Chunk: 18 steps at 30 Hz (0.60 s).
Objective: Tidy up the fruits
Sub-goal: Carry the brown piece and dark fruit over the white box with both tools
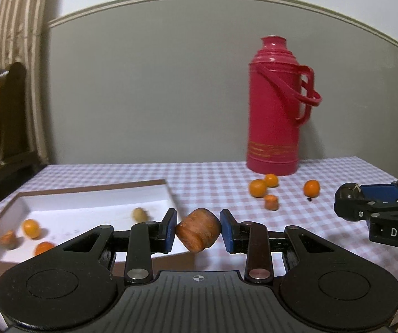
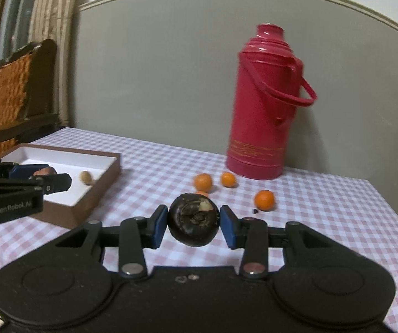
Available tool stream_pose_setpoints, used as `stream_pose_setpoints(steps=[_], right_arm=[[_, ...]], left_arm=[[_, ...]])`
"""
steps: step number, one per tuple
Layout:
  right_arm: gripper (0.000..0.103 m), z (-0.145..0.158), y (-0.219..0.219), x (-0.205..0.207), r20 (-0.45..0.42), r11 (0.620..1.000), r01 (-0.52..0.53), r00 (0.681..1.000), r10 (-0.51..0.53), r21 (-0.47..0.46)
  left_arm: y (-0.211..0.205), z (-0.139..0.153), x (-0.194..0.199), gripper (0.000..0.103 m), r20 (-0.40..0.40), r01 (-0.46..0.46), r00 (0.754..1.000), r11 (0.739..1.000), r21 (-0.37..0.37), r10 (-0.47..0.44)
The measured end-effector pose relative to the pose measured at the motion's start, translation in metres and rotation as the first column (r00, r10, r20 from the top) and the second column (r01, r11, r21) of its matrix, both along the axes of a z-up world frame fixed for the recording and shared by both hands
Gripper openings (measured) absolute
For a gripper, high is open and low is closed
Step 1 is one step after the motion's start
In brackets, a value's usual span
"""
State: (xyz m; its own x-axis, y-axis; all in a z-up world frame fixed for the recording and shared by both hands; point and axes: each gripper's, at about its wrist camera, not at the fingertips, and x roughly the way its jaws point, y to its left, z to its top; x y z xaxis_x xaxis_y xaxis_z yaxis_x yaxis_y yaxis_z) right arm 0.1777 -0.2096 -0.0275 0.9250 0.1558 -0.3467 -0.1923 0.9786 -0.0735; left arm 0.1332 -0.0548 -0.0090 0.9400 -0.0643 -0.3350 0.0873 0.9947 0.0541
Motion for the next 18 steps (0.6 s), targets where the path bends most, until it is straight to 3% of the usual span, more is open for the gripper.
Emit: stream_pose_setpoints(steps=[18], right_arm=[[0.033, 0.013, 0.101, -0.015, 0.024, 0.972, -0.231, 0.972, 0.232, -0.037]], left_arm=[[0.102, 0.005, -0.042, 0.034, 0.026, -0.190, 0.981, 0.982, -0.009, 0.190]])
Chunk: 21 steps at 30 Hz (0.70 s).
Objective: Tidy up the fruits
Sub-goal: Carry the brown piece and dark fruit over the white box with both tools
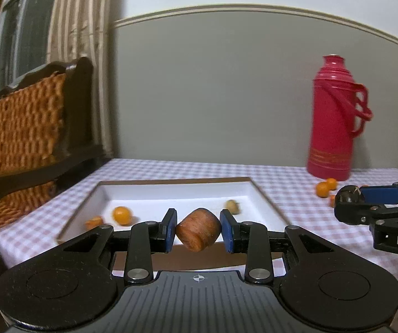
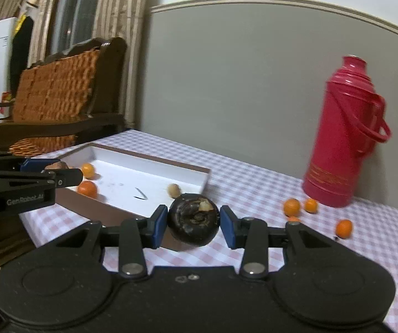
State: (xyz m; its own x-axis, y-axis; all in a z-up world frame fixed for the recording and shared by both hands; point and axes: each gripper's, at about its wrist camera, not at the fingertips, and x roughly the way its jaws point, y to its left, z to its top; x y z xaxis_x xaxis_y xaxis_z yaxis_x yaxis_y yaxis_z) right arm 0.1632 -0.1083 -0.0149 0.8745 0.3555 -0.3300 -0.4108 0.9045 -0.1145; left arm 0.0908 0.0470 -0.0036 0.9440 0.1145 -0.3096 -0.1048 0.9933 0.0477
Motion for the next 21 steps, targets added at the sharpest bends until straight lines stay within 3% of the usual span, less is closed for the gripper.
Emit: stream_pose_setpoints(steps=[11, 21], right_arm=[[0.033, 0.008, 0.050, 0.007, 0.018, 0.994, -0.107, 0.994, 0.107, 0.004], [0.033, 0.018, 0.077, 0.026, 0.036, 0.992, -0.129, 0.991, 0.128, 0.009]], left_arm=[[0.055, 0.006, -0.001, 0.034, 0.023, -0.113, 0.993, 0.994, -0.006, 0.113], [0.090, 0.007, 0.009, 0.034, 0.033, -0.170, 0.985, 0.985, -0.019, 0.170]])
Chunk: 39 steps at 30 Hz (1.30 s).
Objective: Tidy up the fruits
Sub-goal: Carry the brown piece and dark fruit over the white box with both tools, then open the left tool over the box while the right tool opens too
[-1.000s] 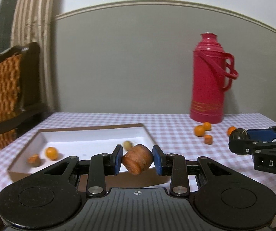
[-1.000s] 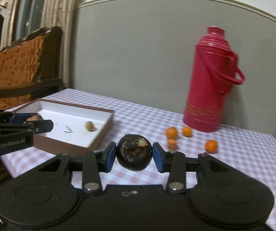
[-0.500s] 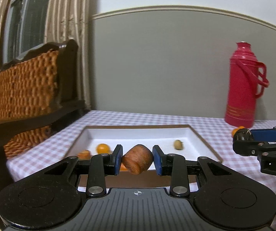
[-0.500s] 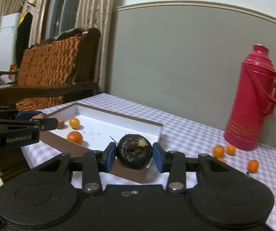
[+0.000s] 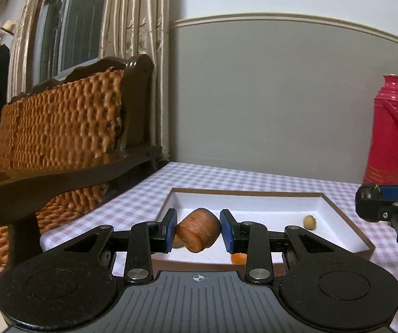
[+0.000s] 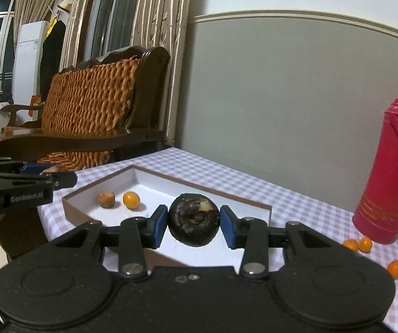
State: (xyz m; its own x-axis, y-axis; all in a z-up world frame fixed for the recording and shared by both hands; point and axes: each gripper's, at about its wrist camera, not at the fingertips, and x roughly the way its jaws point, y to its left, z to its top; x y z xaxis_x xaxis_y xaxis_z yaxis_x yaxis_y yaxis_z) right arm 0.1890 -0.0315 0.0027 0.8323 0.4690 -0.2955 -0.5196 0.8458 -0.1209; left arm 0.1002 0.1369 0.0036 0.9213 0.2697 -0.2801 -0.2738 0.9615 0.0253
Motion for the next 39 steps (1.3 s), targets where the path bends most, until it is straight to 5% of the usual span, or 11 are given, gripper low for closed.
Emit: stream_pose_setpoints(steps=[19, 39], right_arm=[[0.033, -0.002, 0.013, 0.067, -0.012, 0.999, 0.028, 1.000, -0.027, 0.037], [0.033, -0.016, 0.001, 0.154, -0.104, 0.997, 0.064, 0.993, -0.058, 0.052]], left_arm=[[0.020, 0.006, 0.073, 0.034, 0.010, -0.013, 1.000, 1.000, 0.003, 0.013], [0.033, -0.014, 0.174, 0.035, -0.095, -0.009, 0.995, 1.000, -0.010, 0.008]])
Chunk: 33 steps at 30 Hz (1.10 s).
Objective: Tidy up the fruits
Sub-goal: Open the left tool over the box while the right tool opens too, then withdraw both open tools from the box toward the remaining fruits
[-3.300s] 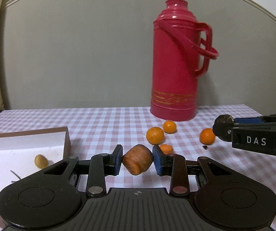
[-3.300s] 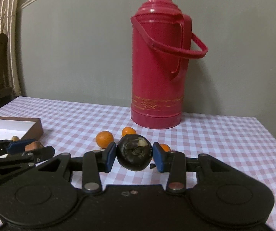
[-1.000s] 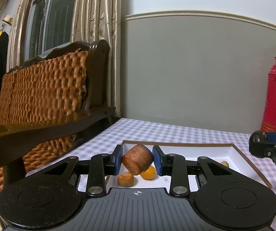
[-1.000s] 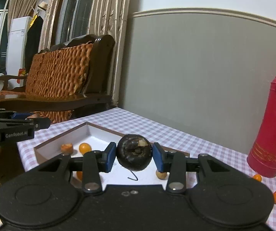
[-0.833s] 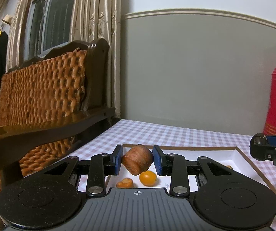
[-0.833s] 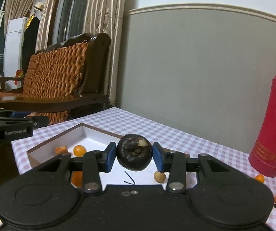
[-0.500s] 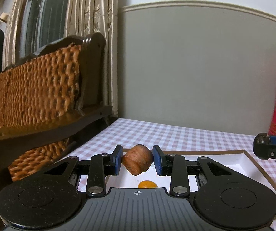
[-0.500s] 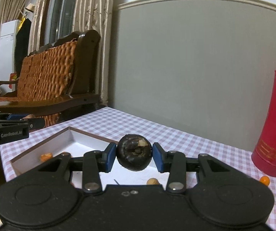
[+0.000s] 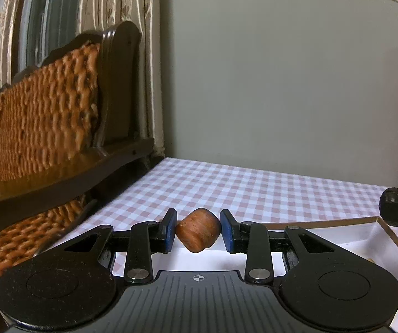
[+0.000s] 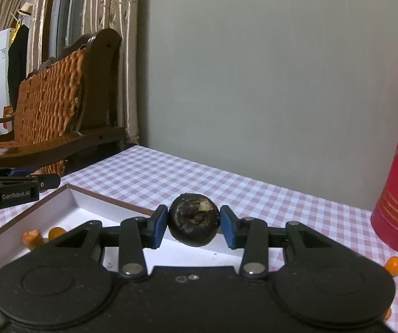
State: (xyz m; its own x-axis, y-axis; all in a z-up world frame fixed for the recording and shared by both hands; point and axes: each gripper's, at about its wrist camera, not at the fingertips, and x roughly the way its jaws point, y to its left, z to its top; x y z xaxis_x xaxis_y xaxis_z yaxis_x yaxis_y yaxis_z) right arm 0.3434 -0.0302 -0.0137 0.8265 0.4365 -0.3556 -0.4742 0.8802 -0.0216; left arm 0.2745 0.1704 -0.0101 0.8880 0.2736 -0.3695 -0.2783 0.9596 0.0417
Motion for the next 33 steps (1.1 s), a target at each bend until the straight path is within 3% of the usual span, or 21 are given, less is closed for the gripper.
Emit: stream_pose_setpoints(steps=[1, 2, 3, 4, 5, 8, 17, 24, 28, 33], right_arm=[[0.033, 0.000, 0.001, 0.006, -0.003, 1.000, -0.008, 1.000, 0.008, 0.000], [0.035, -0.001, 0.002, 0.010, 0.000, 1.000, -0.012, 1.000, 0.012, -0.013], [0.054, -0.003, 0.003, 0.015, 0.006, 0.999, 0.010, 1.000, -0.010, -0.038], [0.093, -0.004, 0.003, 0.019, 0.017, 0.999, 0.034, 0.999, -0.033, -0.040], [0.097, -0.006, -0.001, 0.018, 0.046, 0.998, 0.059, 0.997, -0.058, -0.018], [0.091, -0.009, -0.006, 0.021, 0.000, 0.999, 0.046, 0.999, -0.046, 0.018], [0.092, -0.007, 0.000, 0.007, 0.011, 0.999, 0.035, 0.999, -0.035, 0.002], [0.093, -0.001, 0.006, -0.010, 0.057, 0.998, 0.035, 0.998, -0.033, -0.047], [0.093, 0.005, 0.004, -0.020, 0.072, 0.998, 0.040, 0.997, -0.036, -0.048], [0.093, 0.006, -0.002, -0.033, 0.078, 0.997, 0.046, 0.996, -0.041, -0.054]], left_arm=[[0.002, -0.002, 0.002, 0.037, 0.007, -0.006, 1.000, 1.000, -0.011, 0.006], [0.004, -0.005, 0.000, 0.068, 0.032, -0.027, 0.999, 0.999, -0.026, 0.028], [0.006, -0.006, -0.005, 0.102, 0.065, -0.054, 0.996, 0.998, -0.039, 0.056], [0.007, -0.007, -0.008, 0.103, 0.093, -0.066, 0.993, 0.997, -0.041, 0.069], [0.006, -0.006, -0.010, 0.103, 0.098, -0.055, 0.994, 0.998, -0.037, 0.058], [0.004, -0.007, -0.012, 0.103, 0.092, -0.047, 0.995, 0.999, -0.016, 0.049], [0.002, -0.003, -0.023, 0.103, 0.100, -0.054, 0.994, 0.998, 0.010, 0.053], [-0.012, 0.002, -0.036, 0.103, 0.110, -0.090, 0.991, 0.991, 0.104, 0.079], [-0.011, 0.007, -0.047, 0.103, 0.134, -0.098, 0.987, 0.994, 0.046, 0.091], [-0.019, 0.008, -0.067, 0.103, 0.156, -0.143, 0.979, 0.987, 0.071, 0.130]])
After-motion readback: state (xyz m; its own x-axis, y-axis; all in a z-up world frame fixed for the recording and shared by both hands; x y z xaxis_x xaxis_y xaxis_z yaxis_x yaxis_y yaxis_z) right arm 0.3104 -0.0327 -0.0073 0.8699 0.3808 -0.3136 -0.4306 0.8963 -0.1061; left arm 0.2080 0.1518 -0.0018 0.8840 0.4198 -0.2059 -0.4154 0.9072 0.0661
